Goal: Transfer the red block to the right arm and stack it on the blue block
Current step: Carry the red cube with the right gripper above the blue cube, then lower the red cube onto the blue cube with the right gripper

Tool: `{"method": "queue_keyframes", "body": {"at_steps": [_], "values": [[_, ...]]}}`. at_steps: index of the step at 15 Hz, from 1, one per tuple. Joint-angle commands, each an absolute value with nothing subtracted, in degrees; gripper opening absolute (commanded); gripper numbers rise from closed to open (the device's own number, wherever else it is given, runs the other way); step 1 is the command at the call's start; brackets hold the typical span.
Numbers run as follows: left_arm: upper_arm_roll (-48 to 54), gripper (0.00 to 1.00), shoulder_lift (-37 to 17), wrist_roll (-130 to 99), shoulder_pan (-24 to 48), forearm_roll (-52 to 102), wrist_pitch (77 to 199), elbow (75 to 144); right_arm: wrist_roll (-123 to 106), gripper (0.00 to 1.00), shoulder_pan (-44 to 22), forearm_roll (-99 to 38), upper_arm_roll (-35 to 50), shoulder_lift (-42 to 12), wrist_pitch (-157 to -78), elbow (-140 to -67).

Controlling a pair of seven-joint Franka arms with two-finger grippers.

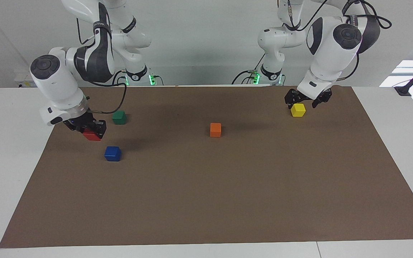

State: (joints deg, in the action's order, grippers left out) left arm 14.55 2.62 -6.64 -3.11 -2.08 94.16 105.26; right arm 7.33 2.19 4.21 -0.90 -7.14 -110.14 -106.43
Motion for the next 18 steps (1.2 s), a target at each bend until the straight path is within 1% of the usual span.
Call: {"method": "queue_keyframes", "body": {"at_steps": [1,2,5,10,14,18], "values": [[13.45,1.00,4.57,-5.63,-2.20,-1.32,95.19,107.31,9.75,0.00,2.90,5.80,-0.44,-8.70,-113.46,-107.14],[13.45,1.00,4.57,-5.63,-2.20,-1.32,95.01,107.31,10.19,0.00,2.81,5.80,-0.44,-8.96,-114.42,-107.75],[13.45,1.00,4.57,-5.89,-1.93,-1.32,95.27,106.96,11.60,0.00,2.55,5.80,-0.44,-9.23,-120.48,-111.08],[13.36,1.00,4.92,-5.98,-2.81,-1.32,95.27,106.61,12.66,0.00,2.02,5.80,-0.35,-9.32,-126.99,-116.27],[13.53,1.00,4.83,-5.01,-2.03,-1.41,96.32,106.52,12.66,0.00,2.02,5.89,-0.35,-8.88,-129.19,-118.91],[13.54,1.00,4.75,-5.01,-1.67,-1.41,97.82,106.35,12.66,0.00,1.85,5.89,-0.35,-9.49,-129.46,-118.92]]}}
